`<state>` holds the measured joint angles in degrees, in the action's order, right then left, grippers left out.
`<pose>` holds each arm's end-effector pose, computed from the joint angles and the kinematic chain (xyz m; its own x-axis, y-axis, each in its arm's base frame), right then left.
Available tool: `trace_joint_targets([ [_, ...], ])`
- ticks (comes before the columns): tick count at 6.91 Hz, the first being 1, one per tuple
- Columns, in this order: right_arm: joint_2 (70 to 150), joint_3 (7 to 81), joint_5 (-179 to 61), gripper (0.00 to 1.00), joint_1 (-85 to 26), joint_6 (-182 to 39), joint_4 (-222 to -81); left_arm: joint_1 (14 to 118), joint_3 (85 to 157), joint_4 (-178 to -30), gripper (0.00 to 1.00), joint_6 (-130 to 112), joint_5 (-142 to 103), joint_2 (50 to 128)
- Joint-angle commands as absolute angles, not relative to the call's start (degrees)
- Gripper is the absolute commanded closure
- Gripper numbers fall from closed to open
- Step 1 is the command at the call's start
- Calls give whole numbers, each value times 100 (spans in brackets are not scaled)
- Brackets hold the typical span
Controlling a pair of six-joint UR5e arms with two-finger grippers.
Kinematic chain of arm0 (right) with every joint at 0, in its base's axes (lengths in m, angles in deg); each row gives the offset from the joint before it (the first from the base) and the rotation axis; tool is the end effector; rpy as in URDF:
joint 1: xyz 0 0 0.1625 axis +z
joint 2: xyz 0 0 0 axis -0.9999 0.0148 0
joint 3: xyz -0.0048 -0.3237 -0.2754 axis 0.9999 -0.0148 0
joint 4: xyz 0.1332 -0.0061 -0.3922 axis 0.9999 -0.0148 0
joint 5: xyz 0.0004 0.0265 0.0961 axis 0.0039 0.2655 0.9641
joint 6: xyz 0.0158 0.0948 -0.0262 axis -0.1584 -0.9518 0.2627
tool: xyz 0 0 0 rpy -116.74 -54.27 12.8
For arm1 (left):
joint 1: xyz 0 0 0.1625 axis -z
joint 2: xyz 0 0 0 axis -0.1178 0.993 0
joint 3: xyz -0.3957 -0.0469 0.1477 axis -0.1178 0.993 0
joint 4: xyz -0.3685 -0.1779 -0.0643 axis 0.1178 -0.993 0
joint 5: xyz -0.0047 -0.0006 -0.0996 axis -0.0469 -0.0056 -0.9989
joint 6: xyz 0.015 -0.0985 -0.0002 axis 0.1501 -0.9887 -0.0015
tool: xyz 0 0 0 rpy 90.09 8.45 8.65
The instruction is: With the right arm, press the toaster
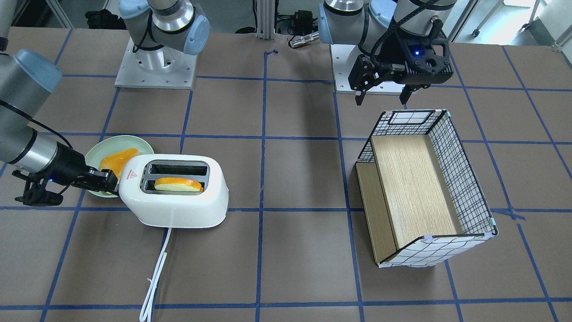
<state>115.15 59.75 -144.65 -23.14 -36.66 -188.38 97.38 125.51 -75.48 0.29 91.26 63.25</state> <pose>-0.0475 -0.5460 0.2475 -0.8650 0.1353 -0.4832 0.1339 0.9903 0.0375 -0.1392 -0.4482 0.4952 -0.9964 -0.0836 0.0157 -0.0843 0.9951 -0.0520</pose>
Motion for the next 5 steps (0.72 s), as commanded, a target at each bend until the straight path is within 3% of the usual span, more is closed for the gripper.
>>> trace_joint_targets([
  [1, 11588, 5857, -14559, 75, -2315, -3856, -18823, 9738, 12557, -7548, 0, 29, 9126, 6325],
  [3, 11755, 5699, -14909, 0, -2315, -3998, -18735, 9738, 12557, -7548, 0, 29, 9117, 6325],
  [5, 11930, 5488, -15331, 0, -2315, -4199, -18491, 9738, 12548, -7548, 0, 29, 9126, 6325],
])
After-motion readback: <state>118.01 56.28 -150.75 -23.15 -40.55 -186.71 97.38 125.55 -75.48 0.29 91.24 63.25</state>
